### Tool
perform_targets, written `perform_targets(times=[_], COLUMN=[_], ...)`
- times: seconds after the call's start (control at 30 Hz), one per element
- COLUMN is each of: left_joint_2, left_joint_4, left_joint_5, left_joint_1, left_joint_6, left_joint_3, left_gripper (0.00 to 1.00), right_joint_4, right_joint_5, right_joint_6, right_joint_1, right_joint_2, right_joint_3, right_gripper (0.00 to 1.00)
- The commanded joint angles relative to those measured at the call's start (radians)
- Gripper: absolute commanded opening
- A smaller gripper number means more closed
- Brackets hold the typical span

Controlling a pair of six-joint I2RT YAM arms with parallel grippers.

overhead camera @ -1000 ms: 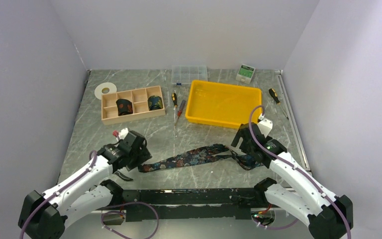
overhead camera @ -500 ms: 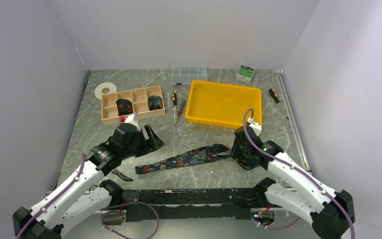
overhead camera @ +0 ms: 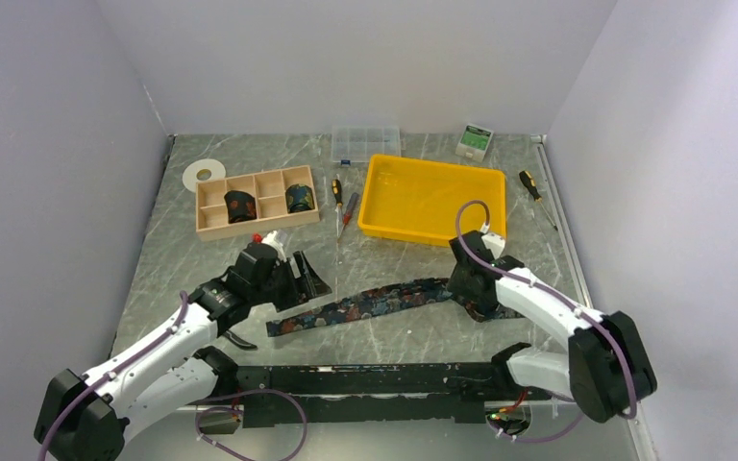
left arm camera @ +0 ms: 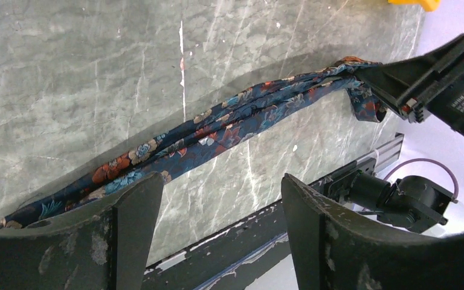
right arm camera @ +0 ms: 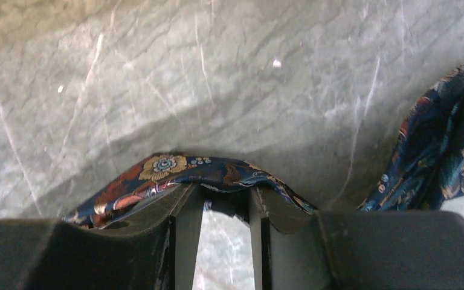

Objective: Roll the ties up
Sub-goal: Flatten out the tie at the center of the board.

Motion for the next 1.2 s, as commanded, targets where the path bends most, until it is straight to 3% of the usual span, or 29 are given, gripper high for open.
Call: perform_targets(times=[0.0, 0.2, 0.33, 0.43, 0.57, 0.7, 0.8, 0.93, 1.17], left_joint_2=[-0.016, 0.001, 0.003, -0.015, -0.025, -0.024, -0.077, -0.186, -0.209], left_joint_4=[0.065, 0.063, -0.008, -0.049, -0.053, -0.100, -0.137, -0.148, -0.148], left_joint_5=[0.028, 0.013, -0.034, -0.090, -0.122, -0.119, -0.119, -0.138, -0.116], left_joint_1=[-0.004, -0.004, -0.004, -0.003, -0.002, -0.002, -0.001, -0.002, -0.002], left_joint_6=[-0.014, 0.007, 0.061, 0.086, 0.105, 0.107, 0.107, 0.101, 0.079], left_joint_3=[-0.025, -0.036, 0.016, 0.037, 0.052, 0.067, 0.060, 0.034, 0.004], left_gripper=[0.77, 0.77, 0.78, 0.80, 0.80, 0.79, 0.78, 0.79, 0.78], right_joint_4=[0.160, 0.222, 0.200, 0.179, 0.158, 0.155, 0.176, 0.120, 0.044], right_joint_5=[0.023, 0.023, 0.049, 0.055, 0.027, 0.038, 0.080, 0.108, 0.025], right_joint_6=[-0.049, -0.097, -0.133, -0.196, -0.225, -0.209, -0.196, -0.238, -0.212], right_joint_1=[-0.046, -0.127, -0.134, -0.179, -0.222, -0.228, -0.217, -0.188, -0.106], right_joint_2=[0.076, 0.229, 0.156, 0.142, 0.271, 0.352, 0.184, -0.090, -0.134], right_joint_3=[0.044, 0.082, 0.108, 0.154, 0.231, 0.243, 0.174, 0.165, 0.174], right_gripper=[0.36, 0.41, 0.68, 0.76, 0.73, 0.58, 0.55, 0.62, 0.56])
